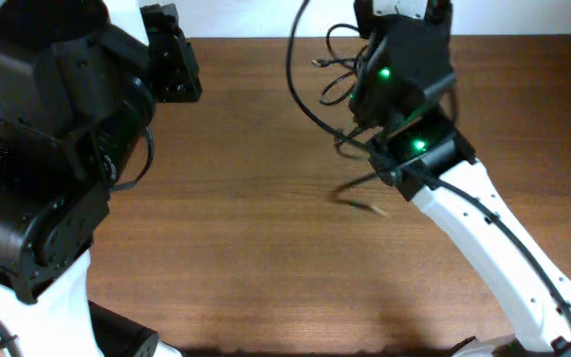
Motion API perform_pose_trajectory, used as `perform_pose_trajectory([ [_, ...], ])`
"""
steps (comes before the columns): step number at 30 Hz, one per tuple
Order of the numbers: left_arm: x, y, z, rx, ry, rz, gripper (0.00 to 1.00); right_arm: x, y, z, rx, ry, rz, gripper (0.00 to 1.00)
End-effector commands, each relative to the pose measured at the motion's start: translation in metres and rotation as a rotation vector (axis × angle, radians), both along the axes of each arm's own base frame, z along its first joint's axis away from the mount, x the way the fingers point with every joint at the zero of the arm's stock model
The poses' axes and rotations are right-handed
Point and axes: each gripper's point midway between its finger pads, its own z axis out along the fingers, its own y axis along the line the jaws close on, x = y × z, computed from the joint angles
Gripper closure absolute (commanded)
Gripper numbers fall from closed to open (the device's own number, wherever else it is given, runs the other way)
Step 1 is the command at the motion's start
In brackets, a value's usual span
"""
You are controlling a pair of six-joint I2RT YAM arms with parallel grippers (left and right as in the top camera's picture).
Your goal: Untangle cables
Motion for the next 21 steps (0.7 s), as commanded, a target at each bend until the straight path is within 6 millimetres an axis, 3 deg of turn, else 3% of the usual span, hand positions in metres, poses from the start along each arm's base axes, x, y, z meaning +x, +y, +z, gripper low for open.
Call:
perform_pose_trajectory([
  [1, 0.005, 0.001, -0.008, -0.025, 0.032, 0.027, 0.83, -0.03, -0.019, 0.04, 0.036, -0.085, -0.018, 0.96],
  [3, 0.011, -0.005, -0.022, -0.01, 0.081, 0.009, 0.8, -0.041, -0.018, 0.052, 0.087, -0.129, 0.009, 0.96],
  [5, 0.016, -0.018, -0.042, -0.001, 0.157, -0.043, 0.66, -0.047, -0.005, 0.054, 0.092, -0.132, 0.044, 0.96],
  [6, 0.019, -0.024, -0.057, 0.013, 0.21, -0.064, 0.64, -0.049, 0.002, 0.054, 0.093, -0.131, 0.061, 0.96],
  [9, 0.034, -0.051, -0.101, 0.112, 0.347, -0.207, 0.7, -0.058, 0.012, 0.063, 0.135, -0.175, 0.092, 0.96],
  [11, 0.044, -0.062, -0.117, 0.131, 0.385, -0.254, 0.72, -0.067, -0.005, 0.073, 0.214, -0.238, 0.032, 0.96],
  [14, 0.05, -0.071, -0.12, 0.146, 0.377, -0.302, 0.71, -0.075, -0.017, 0.083, 0.315, -0.301, 0.017, 0.96],
  [17, 0.047, -0.077, -0.121, 0.183, 0.367, -0.382, 0.75, -0.086, -0.036, 0.077, 0.534, -0.338, -0.007, 0.96],
  [18, 0.044, -0.082, -0.12, 0.18, 0.361, -0.438, 0.75, -0.084, -0.031, 0.073, 0.558, -0.311, 0.04, 0.96],
  [21, 0.034, -0.091, -0.118, 0.172, 0.341, -0.63, 0.76, -0.076, 0.013, 0.056, 0.568, -0.164, 0.325, 0.96],
])
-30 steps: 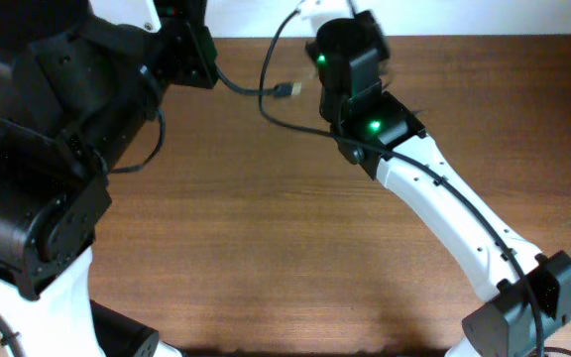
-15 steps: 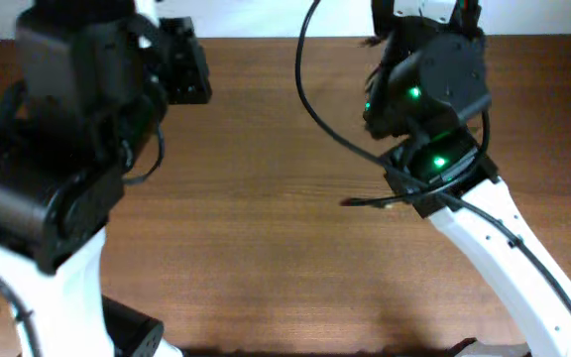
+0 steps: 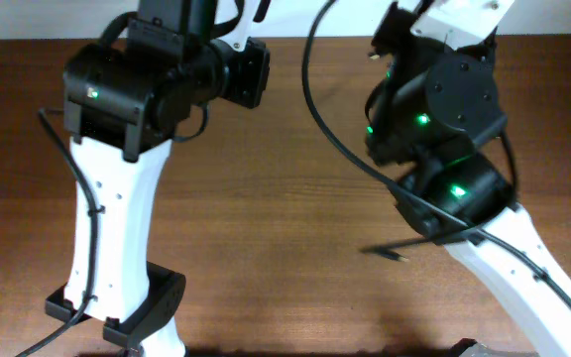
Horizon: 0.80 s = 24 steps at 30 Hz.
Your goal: Untangle cables
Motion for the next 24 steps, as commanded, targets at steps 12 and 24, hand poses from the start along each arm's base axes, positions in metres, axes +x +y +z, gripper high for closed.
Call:
perform_pose_trajectory([
  [12, -0.032, 0.0, -0.022, -0.011, 0.091, -0.343, 0.61, -0.049, 0.114, -0.047, -0.126, 0.187, 1.382, 0.96],
  [24, -0.047, -0.028, -0.057, -0.041, 0.154, -0.614, 0.51, -0.042, 0.105, -0.015, -0.183, 0.028, 1.329, 0.96],
])
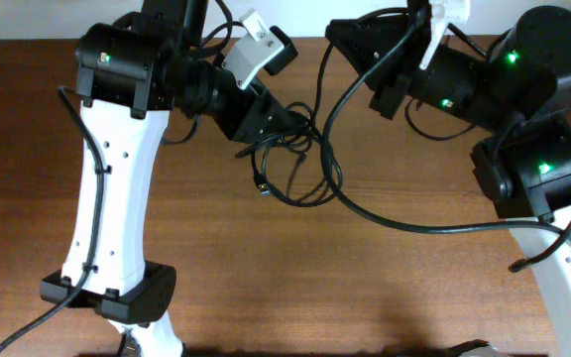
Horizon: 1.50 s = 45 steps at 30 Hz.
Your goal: Untangle cables
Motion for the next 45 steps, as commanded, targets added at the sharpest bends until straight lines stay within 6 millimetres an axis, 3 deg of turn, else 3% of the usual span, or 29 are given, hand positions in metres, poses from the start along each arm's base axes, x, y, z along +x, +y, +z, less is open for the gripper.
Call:
perform_pose_trajectory([
  [1, -0.009, -0.007, 0.001, -0.005, -0.019, -0.064, 0.51, 0.006, -0.011, 0.013, 0.017, -0.041, -0.085, 0.96],
  [6, -0.012, -0.011, 0.002, -0.006, -0.023, -0.082, 0.5, 0.02, -0.016, 0.009, 0.018, -0.027, -0.148, 0.96],
  [12, -0.024, -0.03, 0.0, 0.007, -0.036, -0.15, 0.48, 0.044, -0.04, 0.003, 0.035, 0.016, -0.243, 0.96],
  [14, -0.024, -0.03, -0.005, 0.057, -0.05, -0.147, 0.51, 0.038, -0.036, 0.003, 0.035, 0.021, -0.195, 0.96],
  [15, -0.024, -0.03, -0.007, 0.07, -0.053, -0.144, 0.66, 0.035, -0.034, 0.003, 0.034, 0.023, -0.172, 0.96],
  [16, -0.021, -0.027, -0.01, 0.092, -0.056, -0.134, 1.0, 0.034, -0.033, 0.003, 0.043, 0.034, -0.168, 0.96],
  [20, -0.019, -0.023, -0.016, 0.123, -0.052, -0.12, 1.0, 0.043, -0.045, 0.004, 0.049, 0.036, -0.221, 0.96],
  [23, -0.019, -0.023, -0.015, 0.119, -0.051, -0.123, 0.49, 0.042, -0.044, 0.004, 0.05, 0.035, -0.22, 0.96],
  [24, -0.02, -0.024, -0.016, 0.119, -0.05, -0.126, 0.46, 0.042, -0.044, 0.004, 0.05, 0.034, -0.219, 0.96],
  [27, -0.019, -0.026, -0.023, 0.126, -0.032, -0.129, 0.54, 0.032, -0.037, 0.016, 0.123, 0.073, -0.143, 0.96],
  [28, -0.016, -0.026, -0.028, 0.128, -0.026, -0.129, 0.62, 0.025, -0.033, 0.021, 0.14, 0.071, -0.096, 0.96],
  [29, -0.014, -0.028, -0.033, 0.13, -0.019, -0.129, 0.59, 0.018, -0.029, 0.027, 0.156, 0.062, -0.05, 0.96],
  [30, -0.012, -0.028, -0.039, 0.134, -0.006, -0.131, 0.46, 0.017, -0.029, 0.03, 0.159, 0.05, -0.042, 0.96],
  [31, -0.013, -0.028, -0.043, 0.139, 0.007, -0.131, 0.41, 0.017, -0.029, 0.029, 0.158, 0.055, -0.042, 0.96],
  [36, -0.013, -0.027, -0.043, 0.146, 0.005, -0.128, 0.37, 0.017, -0.029, 0.028, 0.154, 0.056, -0.044, 0.96],
  [39, 0.005, -0.01, -0.047, 0.258, -0.073, -0.063, 0.36, 0.02, -0.029, 0.019, 0.144, 0.096, -0.048, 0.96],
  [42, 0.016, -0.007, -0.02, 0.241, -0.203, -0.011, 0.36, 0.03, -0.026, 0.001, 0.113, 0.144, -0.055, 0.96],
  [45, 0.018, 0.004, 0.009, 0.247, -0.326, 0.04, 0.33, 0.031, -0.025, -0.002, 0.109, 0.156, -0.051, 0.96],
])
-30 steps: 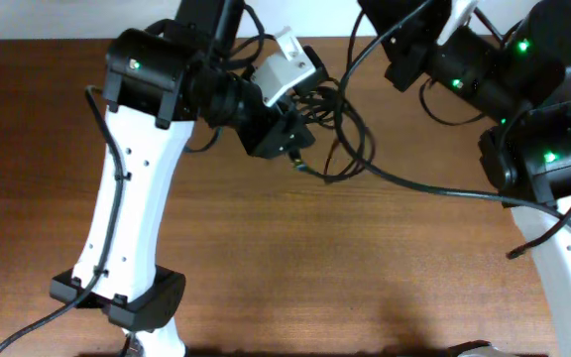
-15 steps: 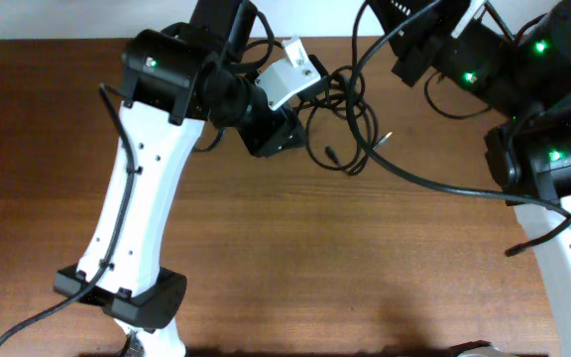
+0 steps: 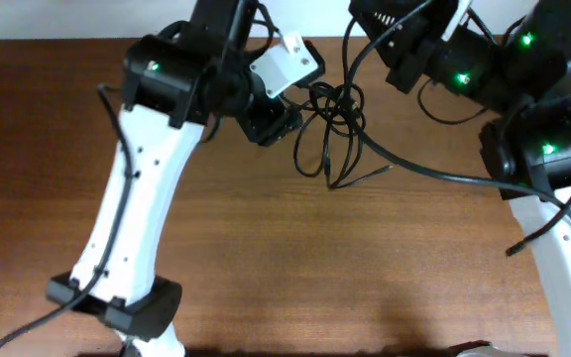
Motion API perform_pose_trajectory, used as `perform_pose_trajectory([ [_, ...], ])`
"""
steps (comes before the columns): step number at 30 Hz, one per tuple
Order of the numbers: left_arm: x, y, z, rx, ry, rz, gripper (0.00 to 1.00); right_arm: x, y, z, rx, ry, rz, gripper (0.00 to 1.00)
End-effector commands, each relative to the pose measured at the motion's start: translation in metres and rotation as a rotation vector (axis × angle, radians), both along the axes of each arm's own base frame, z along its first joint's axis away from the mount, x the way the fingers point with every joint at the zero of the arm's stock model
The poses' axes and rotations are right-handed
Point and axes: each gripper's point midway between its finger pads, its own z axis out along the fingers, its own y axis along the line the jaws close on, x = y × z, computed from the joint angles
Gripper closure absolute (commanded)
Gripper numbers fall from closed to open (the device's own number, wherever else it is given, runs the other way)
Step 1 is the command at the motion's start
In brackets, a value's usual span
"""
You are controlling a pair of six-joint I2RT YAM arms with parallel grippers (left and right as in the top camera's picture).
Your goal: Untangle cables
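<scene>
A knot of thin black cables [image 3: 333,107] hangs over the brown table [image 3: 266,258] at the top middle, its loops drooping to about [image 3: 330,178]. One loose plug end [image 3: 385,169] sticks out to the right. My left gripper [image 3: 300,117] reaches in from the left under its white wrist camera, and its black fingers look shut on the left side of the knot. My right gripper [image 3: 390,25] is at the top edge, above and right of the knot. Its jaws are hidden by its own body. A thicker black cable [image 3: 434,171] runs from the knot down to the right.
The left arm's white link [image 3: 132,208] crosses the left half of the table down to its base [image 3: 117,302]. The right arm's black joints with green lights [image 3: 533,119] fill the upper right, and its white link runs along the right edge.
The cable knot and my left gripper have moved right and slightly up. The knot now hangs tighter and nearer the right gripper, which sits higher at the top edge.
At first the right arm alone stood over the cables at the upper right, with the left arm off to the left. Then both arms had shifted and a plug end trailed on the table. Later the left gripper was at the tangle mid-table, and now it is further right.
</scene>
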Motion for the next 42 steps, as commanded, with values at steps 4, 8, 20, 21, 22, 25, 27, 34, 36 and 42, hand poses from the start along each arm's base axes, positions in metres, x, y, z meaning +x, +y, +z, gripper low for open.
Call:
perform_pose_trajectory([
  [4, -0.007, 0.014, 0.046, -0.015, -0.165, 0.045, 0.32, -0.017, 0.007, 0.005, -0.009, -0.03, 0.1, 0.96],
  [8, -0.014, 0.009, 0.044, -0.05, -0.122, 0.034, 0.3, -0.033, 0.013, 0.019, 0.02, -0.068, 0.196, 0.96],
  [20, -0.025, 0.004, 0.04, -0.079, -0.06, 0.016, 0.29, -0.017, 0.009, 0.015, 0.027, -0.052, 0.121, 0.96],
  [21, -0.03, 0.001, 0.04, -0.098, -0.039, -0.003, 0.28, -0.017, 0.009, 0.016, 0.027, -0.056, 0.121, 0.96],
  [22, -0.033, 0.0, 0.039, -0.106, -0.028, -0.01, 0.28, -0.017, 0.009, 0.017, 0.028, -0.061, 0.121, 0.96],
  [25, -0.037, -0.001, 0.038, -0.111, -0.007, -0.019, 0.28, -0.017, 0.008, 0.019, 0.03, -0.071, 0.118, 0.96],
  [27, -0.039, -0.001, 0.034, -0.103, 0.011, -0.018, 0.28, -0.017, 0.008, 0.02, 0.044, -0.055, 0.122, 0.96],
  [34, -0.021, -0.009, -0.007, -0.094, 0.083, 0.004, 1.0, -0.022, 0.01, 0.023, 0.043, -0.077, 0.143, 0.96],
  [36, -0.014, -0.009, -0.001, -0.107, 0.05, 0.024, 1.0, -0.015, 0.001, 0.023, 0.044, -0.073, 0.108, 0.96],
  [42, -0.006, 0.044, 0.016, -0.009, -0.045, 0.246, 1.0, 0.03, -0.084, -0.002, 0.032, 0.059, -0.149, 0.96],
])
